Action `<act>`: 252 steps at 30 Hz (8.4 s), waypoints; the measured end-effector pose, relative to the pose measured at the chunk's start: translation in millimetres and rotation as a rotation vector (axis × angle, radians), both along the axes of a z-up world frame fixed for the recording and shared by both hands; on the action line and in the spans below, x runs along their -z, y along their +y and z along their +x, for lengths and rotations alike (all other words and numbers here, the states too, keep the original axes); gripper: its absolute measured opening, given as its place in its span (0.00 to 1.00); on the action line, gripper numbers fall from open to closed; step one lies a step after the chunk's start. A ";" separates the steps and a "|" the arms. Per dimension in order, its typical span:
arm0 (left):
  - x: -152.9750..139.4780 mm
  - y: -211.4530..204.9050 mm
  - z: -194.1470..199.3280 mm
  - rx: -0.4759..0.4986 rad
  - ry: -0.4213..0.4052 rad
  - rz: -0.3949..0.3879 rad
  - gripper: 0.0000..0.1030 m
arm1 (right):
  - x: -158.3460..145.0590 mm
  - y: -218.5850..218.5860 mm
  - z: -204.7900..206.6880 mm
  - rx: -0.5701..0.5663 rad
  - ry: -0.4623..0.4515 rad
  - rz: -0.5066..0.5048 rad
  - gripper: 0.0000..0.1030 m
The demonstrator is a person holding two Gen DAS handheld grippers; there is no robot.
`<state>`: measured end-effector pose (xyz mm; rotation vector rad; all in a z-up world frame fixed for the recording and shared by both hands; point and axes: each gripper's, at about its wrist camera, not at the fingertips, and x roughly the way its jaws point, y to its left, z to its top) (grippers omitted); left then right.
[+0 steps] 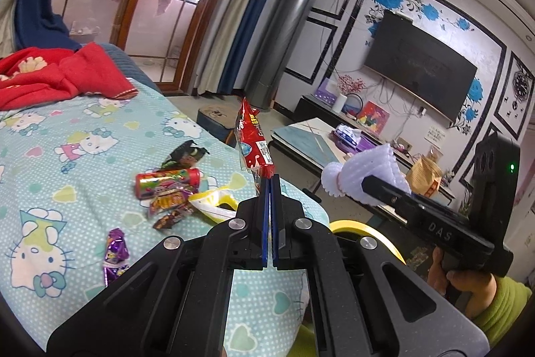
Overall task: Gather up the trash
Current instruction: 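Carry the red candy stick and white mesh sleeve over the yellow bin with both grippers, then open both grippers to drop the red candy stick and mesh sleeve into the bin, then move both grippers back over the remaining wrappers on the bed, then grasp a brown candy wrapper with the left gripper while the right grasps the yellow chip bag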
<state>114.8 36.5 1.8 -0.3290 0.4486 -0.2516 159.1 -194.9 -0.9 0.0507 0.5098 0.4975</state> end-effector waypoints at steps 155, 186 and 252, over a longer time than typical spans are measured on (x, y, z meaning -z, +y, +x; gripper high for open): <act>33.1 -51.8 7.7 0.009 0.023 0.091 0.89 | 22.4 -87.7 -13.2 0.169 0.049 0.039 0.66; 36.6 50.5 14.5 -0.232 0.064 0.024 0.89 | 31.2 14.4 -18.2 -0.046 0.041 -0.107 0.67; 74.5 63.5 71.6 -0.100 0.221 0.011 0.00 | 86.6 77.4 29.6 -0.153 0.179 -0.155 0.04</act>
